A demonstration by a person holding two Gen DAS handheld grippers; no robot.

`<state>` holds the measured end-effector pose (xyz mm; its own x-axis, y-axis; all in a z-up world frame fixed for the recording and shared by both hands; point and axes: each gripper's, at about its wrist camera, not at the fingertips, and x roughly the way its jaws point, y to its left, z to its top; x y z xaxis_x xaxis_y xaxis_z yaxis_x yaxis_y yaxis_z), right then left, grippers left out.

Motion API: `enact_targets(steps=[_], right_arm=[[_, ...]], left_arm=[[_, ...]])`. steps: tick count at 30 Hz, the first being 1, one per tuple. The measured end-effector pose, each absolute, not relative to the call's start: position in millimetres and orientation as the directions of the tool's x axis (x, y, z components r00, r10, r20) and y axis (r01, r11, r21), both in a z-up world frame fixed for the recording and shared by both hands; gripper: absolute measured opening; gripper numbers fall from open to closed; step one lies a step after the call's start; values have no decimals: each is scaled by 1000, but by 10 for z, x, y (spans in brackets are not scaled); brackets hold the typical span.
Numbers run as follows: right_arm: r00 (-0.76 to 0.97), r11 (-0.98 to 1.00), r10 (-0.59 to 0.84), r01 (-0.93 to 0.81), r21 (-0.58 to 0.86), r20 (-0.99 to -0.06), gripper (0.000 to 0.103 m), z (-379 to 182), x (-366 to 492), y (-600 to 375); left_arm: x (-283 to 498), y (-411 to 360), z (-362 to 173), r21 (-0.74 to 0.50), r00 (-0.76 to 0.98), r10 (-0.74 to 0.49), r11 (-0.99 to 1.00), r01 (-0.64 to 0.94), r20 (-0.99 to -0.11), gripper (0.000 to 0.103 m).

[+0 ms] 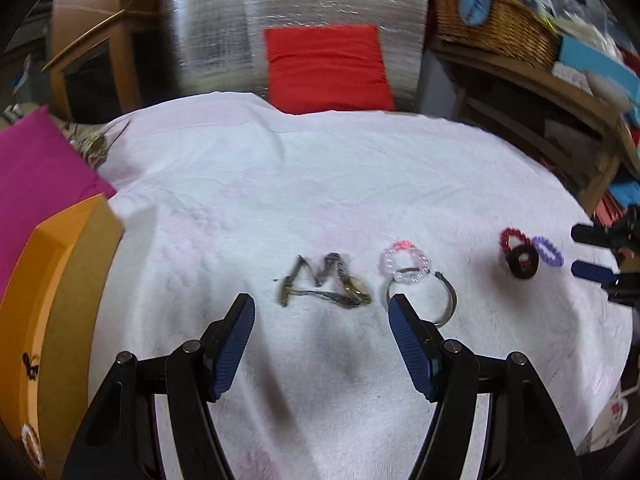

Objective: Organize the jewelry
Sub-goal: 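Grasp the black rubber ring beside the red bracelet with the right tool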

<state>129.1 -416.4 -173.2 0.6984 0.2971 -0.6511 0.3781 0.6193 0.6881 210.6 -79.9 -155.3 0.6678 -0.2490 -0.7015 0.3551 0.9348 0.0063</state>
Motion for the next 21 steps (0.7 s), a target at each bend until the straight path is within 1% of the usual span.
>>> enact_targets(steps=[3,5,8,11,15,19,20,21], right_arm=[[694,620,292,387,683,-658,55,-1757,1322,-4180],[688,618,289,396,679,-666,50,-1791,1332,-4220],[675,619,286,412,669,-680,41,-1862,1357,-4235],[664,626,274,425,653,-695,41,-1913,1410,-4222],[639,653,256,439,617,-725,41,-1963,1511,-4155],[620,657,234,467,592,-749,37,-2033,1612,-4116],[617,660,229,470,586,-753,31,-2048,1634,-4104],[609,668,221,474,573,-762,29,-2062,1658,-4085]], left_arm=[[2144,-826,-1581,4,657,-252,932,361,-711,70],[2170,-845,-1599,-20,641,-269,930,368,-719,70],[2173,-897,-1651,-87,594,-337,908,409,-730,70],[2143,-1025,-1698,-128,546,-400,874,469,-736,70],[2163,-1152,-1793,-185,485,-443,852,490,-754,72],[2216,-1266,-1919,-185,455,-431,852,490,-779,74],[2234,-1302,-1949,-181,452,-426,853,490,-784,74],[2251,-1326,-1969,-176,454,-422,854,490,-785,74]])
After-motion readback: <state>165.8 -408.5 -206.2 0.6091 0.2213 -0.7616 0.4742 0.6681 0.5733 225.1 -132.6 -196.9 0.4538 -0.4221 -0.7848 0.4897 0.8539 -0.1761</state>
